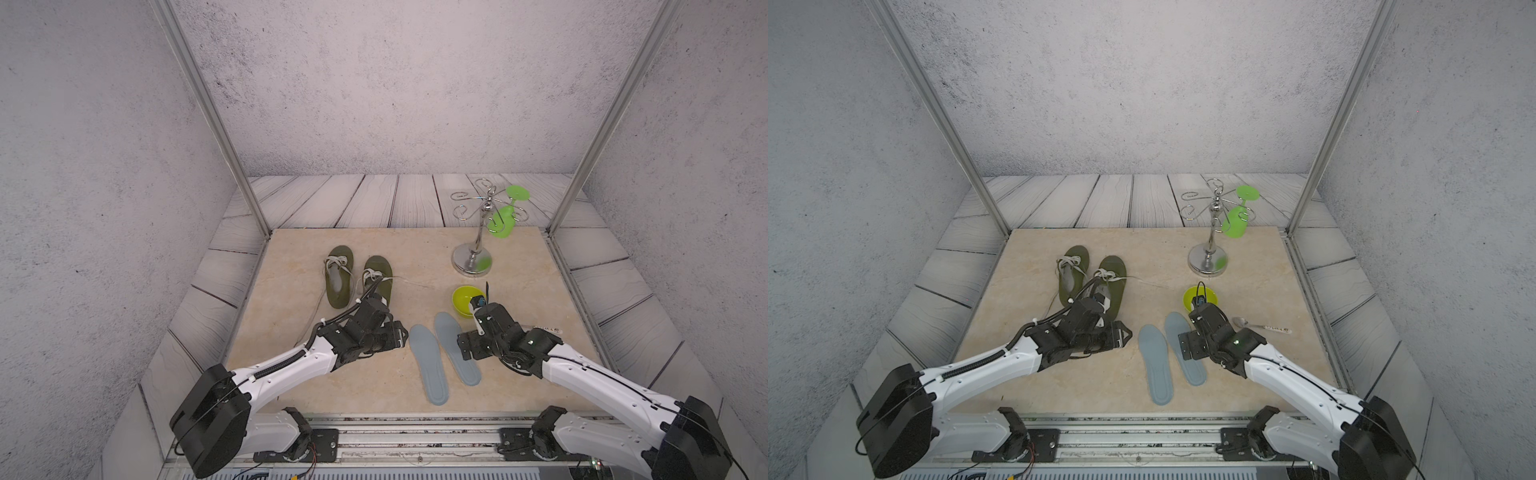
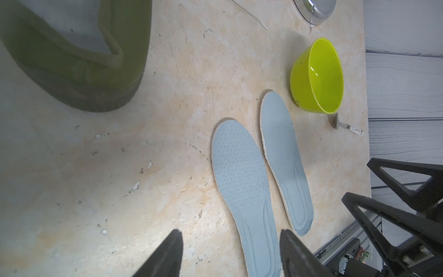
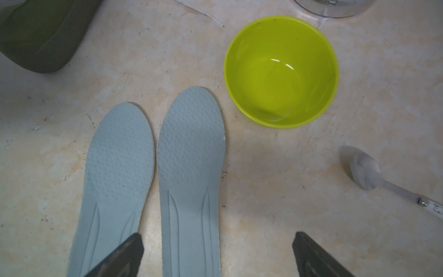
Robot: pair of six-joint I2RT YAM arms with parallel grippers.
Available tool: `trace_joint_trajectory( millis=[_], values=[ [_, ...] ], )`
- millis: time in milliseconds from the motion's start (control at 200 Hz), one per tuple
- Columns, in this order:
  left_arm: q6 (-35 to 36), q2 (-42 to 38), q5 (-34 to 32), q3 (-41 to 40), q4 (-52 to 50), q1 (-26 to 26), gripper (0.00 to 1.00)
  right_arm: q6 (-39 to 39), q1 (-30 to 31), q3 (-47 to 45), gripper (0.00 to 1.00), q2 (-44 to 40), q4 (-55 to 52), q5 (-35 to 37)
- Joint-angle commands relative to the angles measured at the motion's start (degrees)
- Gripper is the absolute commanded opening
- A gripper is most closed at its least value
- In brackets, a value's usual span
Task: Insert the insole into the shoe
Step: Pick up the insole from the center of the board.
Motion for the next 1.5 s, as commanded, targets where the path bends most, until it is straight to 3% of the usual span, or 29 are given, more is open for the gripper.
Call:
trace_joint_trajectory(
  millis=[0, 520, 606, 786, 1046, 1186, 1491],
  values=[
    [-1.82, 1.23, 0.33, 1.35, 1.07, -0.58, 0.66, -0.25, 0.26, -0.37, 0.99, 0.57, 0.26, -0.66],
    [-5.03, 4.24, 2.03, -0.21, 4.53, -2.86, 0.56, 0.49, 0.26, -0.64, 0.99, 1.72, 0.04, -1.18],
    [-4.25, 4.09, 2.19, 0.12, 4.02, -2.89, 0.58, 0.82, 0.26, -0.73, 0.99, 1.8, -0.42, -1.48],
    [3.0, 3.71, -3.02, 9.02, -7.89, -2.76, 0.65, 1.62, 0.21, -0.77, 0.99, 2.5, -1.0, -1.93],
    [6.57, 3.59, -6.78, 15.17, -11.84, -0.61, 0.7, 2.61, 0.09, -1.79, 0.96, 3.65, -0.82, -3.21],
    [7.53, 6.53, -5.51, 19.56, -13.38, -0.16, 0.7, 3.13, -0.48, -1.87, 0.88, 5.68, -0.78, -4.08],
    [2.81, 9.09, 1.39, 16.01, -6.0, -0.16, 0.7, 3.07, -3.25, -3.01, 0.64, 9.19, 1.11, -8.57]
  ],
)
